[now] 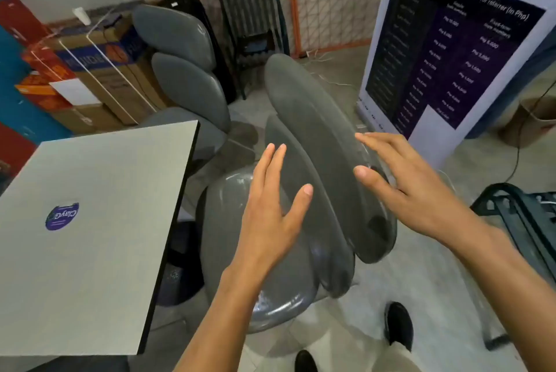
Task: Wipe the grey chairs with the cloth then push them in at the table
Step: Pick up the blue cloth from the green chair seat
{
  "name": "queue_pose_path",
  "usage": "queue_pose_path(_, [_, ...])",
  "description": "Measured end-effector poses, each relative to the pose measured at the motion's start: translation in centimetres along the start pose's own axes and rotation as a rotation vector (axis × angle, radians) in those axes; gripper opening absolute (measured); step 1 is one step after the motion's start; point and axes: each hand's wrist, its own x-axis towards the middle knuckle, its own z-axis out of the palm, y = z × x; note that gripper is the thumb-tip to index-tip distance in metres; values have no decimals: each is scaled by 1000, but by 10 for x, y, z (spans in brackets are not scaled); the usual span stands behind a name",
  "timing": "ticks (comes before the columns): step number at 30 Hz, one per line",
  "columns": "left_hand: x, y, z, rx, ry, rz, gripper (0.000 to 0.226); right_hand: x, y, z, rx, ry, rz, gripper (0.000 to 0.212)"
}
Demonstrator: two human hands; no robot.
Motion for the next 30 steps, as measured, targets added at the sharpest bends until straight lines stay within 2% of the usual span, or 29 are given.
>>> queue_pose_path(4, [25, 21, 42, -13, -7, -38, 71, 17, 46, -26, 14, -31, 10, 56])
queue_pose_path(10, [66, 67, 110, 6, 70, -148, 70, 57, 123, -85, 39, -120, -54, 58])
queue_pose_path(18, [131, 117, 173, 58, 178, -164, 70, 116, 196, -136, 52, -265, -93, 61])
queue_pose_path(30, [292, 93, 233, 31, 261, -214, 74, 274, 260, -129, 162, -292, -130, 60])
